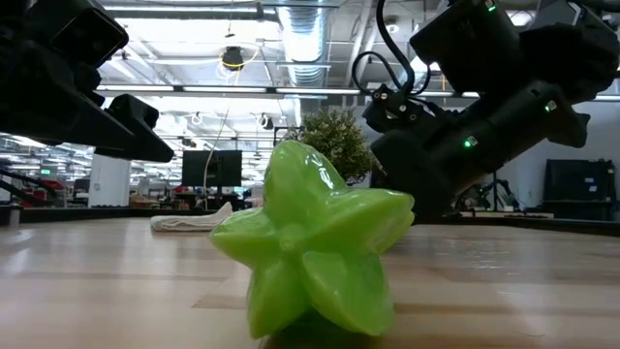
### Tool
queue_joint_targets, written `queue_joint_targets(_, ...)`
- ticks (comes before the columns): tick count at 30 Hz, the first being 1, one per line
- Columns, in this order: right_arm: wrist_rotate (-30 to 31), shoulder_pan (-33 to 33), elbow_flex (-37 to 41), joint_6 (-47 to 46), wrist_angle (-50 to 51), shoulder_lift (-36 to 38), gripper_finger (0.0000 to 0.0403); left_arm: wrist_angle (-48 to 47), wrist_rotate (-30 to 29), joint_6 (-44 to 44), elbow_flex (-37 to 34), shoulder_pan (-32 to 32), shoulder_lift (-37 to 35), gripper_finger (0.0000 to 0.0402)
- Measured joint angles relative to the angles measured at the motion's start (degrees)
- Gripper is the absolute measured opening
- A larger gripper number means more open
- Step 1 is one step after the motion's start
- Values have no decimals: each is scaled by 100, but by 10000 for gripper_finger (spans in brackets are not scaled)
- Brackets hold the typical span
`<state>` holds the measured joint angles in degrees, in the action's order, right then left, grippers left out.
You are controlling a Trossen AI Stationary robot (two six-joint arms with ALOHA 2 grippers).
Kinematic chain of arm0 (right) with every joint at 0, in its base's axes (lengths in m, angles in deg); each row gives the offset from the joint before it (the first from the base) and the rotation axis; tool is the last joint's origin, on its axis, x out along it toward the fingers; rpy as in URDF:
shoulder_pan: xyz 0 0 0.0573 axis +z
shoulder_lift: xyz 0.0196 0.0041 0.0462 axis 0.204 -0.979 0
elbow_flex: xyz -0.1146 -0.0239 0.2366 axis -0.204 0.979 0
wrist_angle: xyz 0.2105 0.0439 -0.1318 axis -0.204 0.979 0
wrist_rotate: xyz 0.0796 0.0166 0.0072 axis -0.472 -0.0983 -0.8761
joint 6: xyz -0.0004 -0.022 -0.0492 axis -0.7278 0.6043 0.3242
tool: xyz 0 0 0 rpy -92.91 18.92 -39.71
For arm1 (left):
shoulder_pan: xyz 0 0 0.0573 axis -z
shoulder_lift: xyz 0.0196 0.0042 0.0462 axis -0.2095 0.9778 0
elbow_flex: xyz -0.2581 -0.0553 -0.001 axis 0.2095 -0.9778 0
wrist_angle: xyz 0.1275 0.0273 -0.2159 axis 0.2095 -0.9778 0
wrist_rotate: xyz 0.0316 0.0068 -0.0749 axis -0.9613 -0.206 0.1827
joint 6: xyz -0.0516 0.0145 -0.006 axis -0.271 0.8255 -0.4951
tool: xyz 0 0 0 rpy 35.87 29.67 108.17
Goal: Pick and placing Produce into tupperware
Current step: Put the yellow corn into the transparent bin
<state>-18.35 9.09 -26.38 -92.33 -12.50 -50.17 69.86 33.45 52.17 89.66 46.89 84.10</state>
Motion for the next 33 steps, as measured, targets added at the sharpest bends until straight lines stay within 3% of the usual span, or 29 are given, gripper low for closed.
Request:
queue_joint_targets(10, 4, 52, 0, 117, -24, 2, 9, -1, -1, -4, 0, -1, 2, 233)
queue_joint_targets(33, -149, 162, 4, 801, -471, 285, 6, -1, -1, -7, 0, -1, 2, 233)
